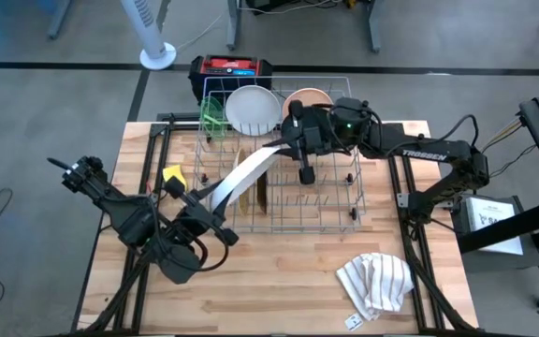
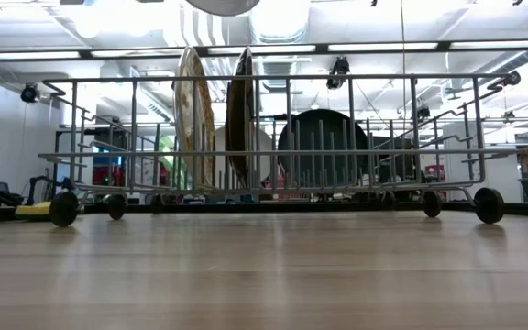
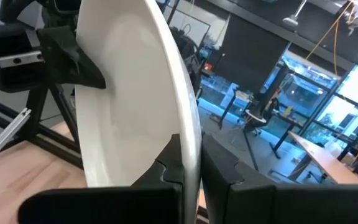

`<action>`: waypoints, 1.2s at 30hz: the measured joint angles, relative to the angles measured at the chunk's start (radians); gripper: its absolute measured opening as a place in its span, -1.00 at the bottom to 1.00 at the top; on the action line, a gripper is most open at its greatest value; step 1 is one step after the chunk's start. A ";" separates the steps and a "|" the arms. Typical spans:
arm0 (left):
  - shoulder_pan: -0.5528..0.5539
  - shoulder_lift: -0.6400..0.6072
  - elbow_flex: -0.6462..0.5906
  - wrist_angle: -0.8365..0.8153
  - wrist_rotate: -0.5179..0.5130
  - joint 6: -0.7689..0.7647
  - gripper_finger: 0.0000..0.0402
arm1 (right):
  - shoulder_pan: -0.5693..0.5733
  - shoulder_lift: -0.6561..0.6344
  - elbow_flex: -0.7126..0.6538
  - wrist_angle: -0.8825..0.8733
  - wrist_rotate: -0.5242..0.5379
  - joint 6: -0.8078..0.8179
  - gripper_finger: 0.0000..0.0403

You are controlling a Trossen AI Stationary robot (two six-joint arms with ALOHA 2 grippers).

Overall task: Sort dishes
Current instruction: Put the white plate into the dish rack

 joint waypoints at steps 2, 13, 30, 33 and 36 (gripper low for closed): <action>0.002 0.000 0.000 0.000 -0.009 0.000 -0.38 | -0.001 0.000 0.000 0.000 -0.001 -0.004 -0.94; 0.001 0.000 0.000 -0.041 -0.022 -0.008 -0.01 | -0.006 -0.010 0.000 0.000 -0.010 -0.045 -0.94; 0.001 -0.006 -0.001 -0.056 0.045 0.023 0.18 | -0.023 -0.028 -0.002 -0.001 -0.017 -0.051 -0.94; -0.004 -0.020 -0.001 -0.057 0.054 0.026 0.18 | -0.032 -0.048 -0.002 -0.005 -0.015 -0.051 -0.97; -0.010 -0.033 -0.001 -0.061 0.082 0.026 0.18 | -0.033 -0.060 -0.002 -0.021 0.011 -0.051 -0.98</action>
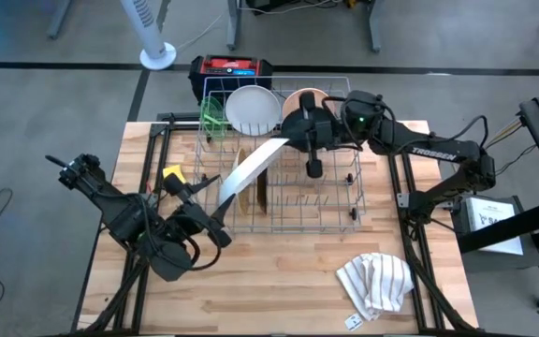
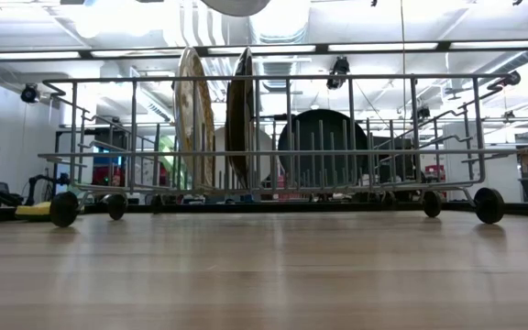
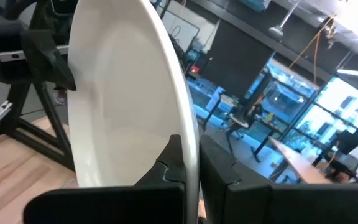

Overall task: Sort dishes
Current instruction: Put the white plate into the dish rack

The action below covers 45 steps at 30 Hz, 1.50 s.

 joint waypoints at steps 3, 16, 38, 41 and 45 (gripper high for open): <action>-0.009 -0.005 0.000 -0.010 0.034 0.001 0.18 | -0.002 -0.008 0.000 -0.023 -0.001 0.001 -0.98; -0.060 -0.019 0.000 -0.029 0.054 0.001 0.18 | -0.040 -0.109 0.000 -0.162 0.020 -0.102 -0.99; -0.182 -0.085 0.000 -0.040 0.055 -0.002 0.18 | -0.109 -0.207 0.001 -0.648 -0.100 -0.909 -0.99; -0.190 -0.093 0.000 -0.041 0.055 -0.002 0.18 | -0.109 -0.189 0.001 -0.649 -0.112 -0.940 -0.99; -0.197 -0.097 0.000 -0.054 0.054 -0.002 0.18 | -0.112 -0.169 0.001 -0.696 -0.119 -1.141 -0.99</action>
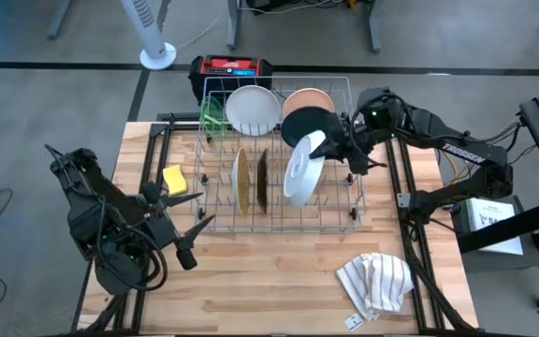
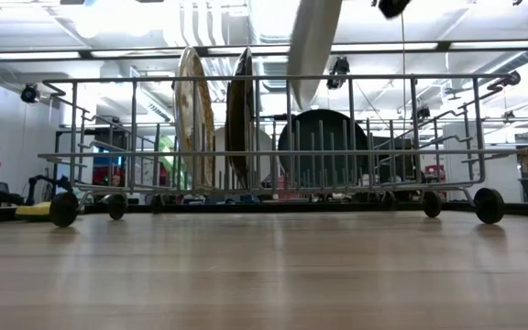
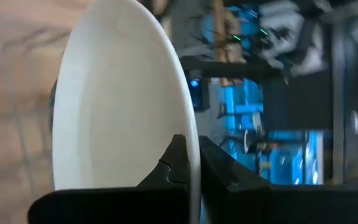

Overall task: Sort dishes
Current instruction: Put the white plate into the dish rack

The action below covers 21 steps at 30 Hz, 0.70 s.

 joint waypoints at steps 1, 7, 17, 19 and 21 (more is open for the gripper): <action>0.000 0.000 0.000 -0.007 0.000 0.000 0.18 | 0.000 0.004 0.000 -0.024 -0.004 -0.078 -0.99; 0.000 0.000 0.000 -0.018 0.000 -0.010 0.18 | -0.001 0.021 0.000 -0.062 -0.020 -0.209 -0.99; 0.000 -0.001 0.000 -0.040 -0.026 -0.012 0.18 | -0.003 0.076 0.001 -0.117 -0.020 -0.219 -1.00; 0.000 -0.001 0.000 -0.041 -0.026 -0.012 0.18 | -0.002 0.094 0.000 -0.120 -0.019 -0.222 -1.00; 0.000 -0.001 0.000 -0.042 -0.026 -0.013 0.18 | -0.003 0.109 0.000 -0.122 -0.019 -0.231 -1.00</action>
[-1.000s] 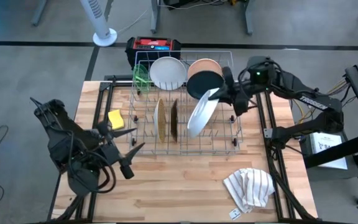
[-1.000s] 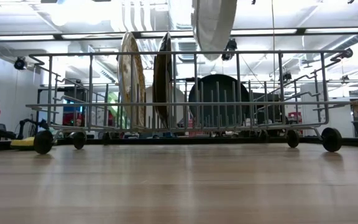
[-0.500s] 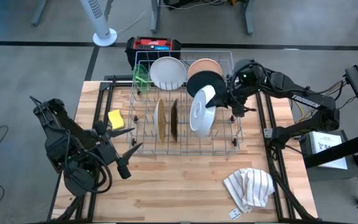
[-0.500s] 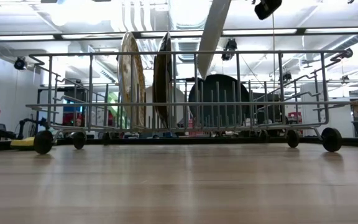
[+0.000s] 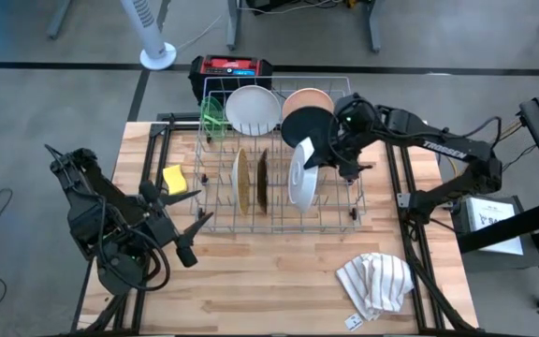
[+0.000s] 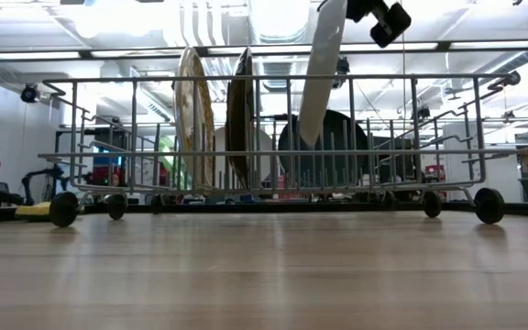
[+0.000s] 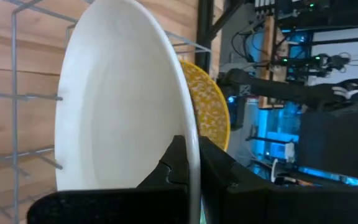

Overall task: Sort dishes
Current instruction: Put the white plate into the dish rack

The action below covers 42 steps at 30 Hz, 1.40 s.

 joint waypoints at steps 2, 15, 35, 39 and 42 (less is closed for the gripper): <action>0.000 0.000 0.000 0.000 0.000 -0.009 0.18 | 0.000 0.016 0.000 -0.001 0.003 -0.007 -1.00; 0.000 0.000 0.000 -0.012 0.000 -0.032 0.18 | 0.000 0.096 0.000 -0.005 0.001 -0.009 -1.00; 0.000 0.000 -0.001 -0.022 0.001 -0.055 0.18 | 0.002 0.141 0.000 -0.018 0.000 -0.008 -1.00; 0.000 0.000 -0.001 -0.022 0.001 -0.056 0.18 | 0.002 0.141 0.000 -0.019 0.000 -0.007 -1.00; 0.000 0.000 -0.001 -0.022 0.002 -0.056 0.18 | 0.002 0.141 0.000 -0.021 0.000 -0.006 -1.00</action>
